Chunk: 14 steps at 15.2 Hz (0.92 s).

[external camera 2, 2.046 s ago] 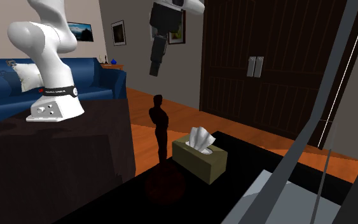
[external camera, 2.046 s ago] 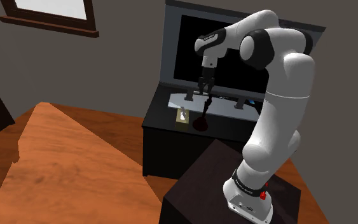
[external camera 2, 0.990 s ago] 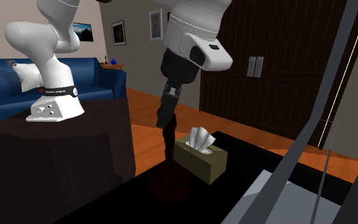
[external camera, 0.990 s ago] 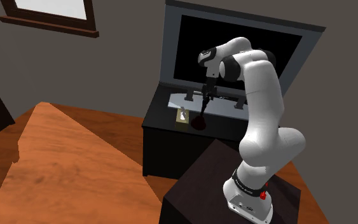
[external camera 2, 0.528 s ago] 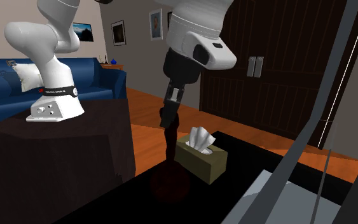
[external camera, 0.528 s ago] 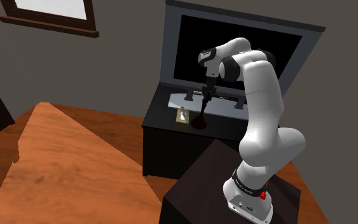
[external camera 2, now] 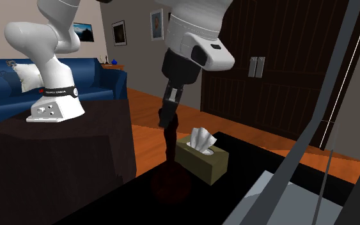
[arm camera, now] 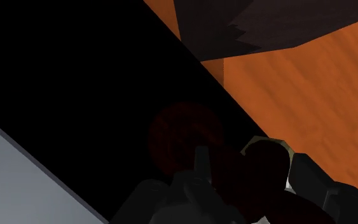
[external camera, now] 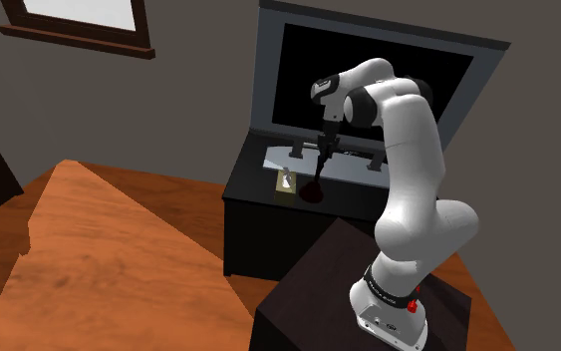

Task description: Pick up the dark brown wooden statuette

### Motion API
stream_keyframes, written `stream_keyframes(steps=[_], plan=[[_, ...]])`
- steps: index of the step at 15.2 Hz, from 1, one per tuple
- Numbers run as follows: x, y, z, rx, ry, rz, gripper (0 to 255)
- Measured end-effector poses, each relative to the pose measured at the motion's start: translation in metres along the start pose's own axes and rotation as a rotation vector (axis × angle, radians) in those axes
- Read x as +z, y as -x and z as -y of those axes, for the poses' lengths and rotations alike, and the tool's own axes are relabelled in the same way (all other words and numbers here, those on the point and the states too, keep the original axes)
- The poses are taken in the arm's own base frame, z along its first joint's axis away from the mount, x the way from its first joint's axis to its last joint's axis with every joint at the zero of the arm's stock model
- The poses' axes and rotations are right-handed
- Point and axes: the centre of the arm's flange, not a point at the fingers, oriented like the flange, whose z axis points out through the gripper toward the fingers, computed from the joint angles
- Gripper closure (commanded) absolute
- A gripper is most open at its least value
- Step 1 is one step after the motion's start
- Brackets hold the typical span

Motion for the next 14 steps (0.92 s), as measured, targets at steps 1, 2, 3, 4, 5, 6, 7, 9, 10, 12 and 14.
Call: stream_keyframes(steps=[1, 2, 3, 4, 5, 6, 7, 9, 10, 12, 14], plan=[[-0.001, 0.001, 0.001, 0.001, -0.002, 0.005, 255], [-0.003, 0.002, 0.002, 0.002, -0.004, 0.008, 255], [-0.006, 0.003, 0.004, 0.001, -0.005, 0.010, 255], [-0.011, 0.005, 0.005, 0.001, -0.006, 0.011, 255], [-0.015, 0.006, 0.007, 0.001, -0.007, 0.011, 255], [-0.020, 0.007, 0.009, 0.001, -0.007, 0.011, 255], [-0.023, 0.007, 0.009, 0.001, -0.007, 0.011, 255], [-0.034, 0.012, 0.011, 0.001, -0.007, 0.012, 255], [-0.039, 0.013, 0.013, 0.001, -0.007, 0.012, 255], [-0.048, 0.017, 0.017, 0.001, -0.007, 0.012, 255], [-0.056, 0.020, 0.018, 0.001, -0.007, 0.011, 255]])
